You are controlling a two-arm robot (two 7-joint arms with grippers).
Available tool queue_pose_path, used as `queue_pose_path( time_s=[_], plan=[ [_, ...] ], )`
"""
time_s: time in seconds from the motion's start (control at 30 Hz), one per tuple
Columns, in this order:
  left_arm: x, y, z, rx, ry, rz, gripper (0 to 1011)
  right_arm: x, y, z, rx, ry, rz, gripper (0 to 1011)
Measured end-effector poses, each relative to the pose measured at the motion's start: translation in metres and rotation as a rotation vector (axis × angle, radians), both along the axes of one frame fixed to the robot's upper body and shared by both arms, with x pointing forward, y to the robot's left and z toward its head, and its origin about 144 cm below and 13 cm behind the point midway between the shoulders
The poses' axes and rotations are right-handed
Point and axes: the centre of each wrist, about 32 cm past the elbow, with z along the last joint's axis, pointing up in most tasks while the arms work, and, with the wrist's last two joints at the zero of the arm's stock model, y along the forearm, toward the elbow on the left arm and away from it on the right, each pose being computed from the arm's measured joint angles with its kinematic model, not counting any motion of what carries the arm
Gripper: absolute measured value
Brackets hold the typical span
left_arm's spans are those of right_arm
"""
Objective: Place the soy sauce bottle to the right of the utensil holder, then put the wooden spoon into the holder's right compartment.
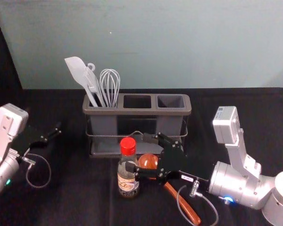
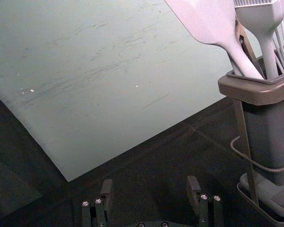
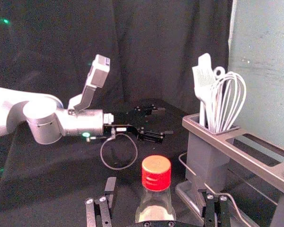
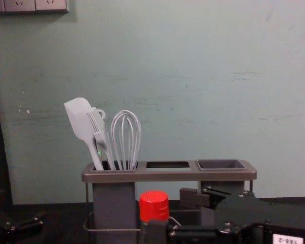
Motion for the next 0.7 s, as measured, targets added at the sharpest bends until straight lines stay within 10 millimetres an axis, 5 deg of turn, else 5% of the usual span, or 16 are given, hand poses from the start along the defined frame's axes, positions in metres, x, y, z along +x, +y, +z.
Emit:
queue_pose_path(
  time_s=[0.7],
  plan=[
    [0.0, 0.0, 0.0, 0.0, 0.0, 0.0, 1011, 0.025, 0.016, 0.003, -0.015, 0.016, 0.021, 1003]
  ],
)
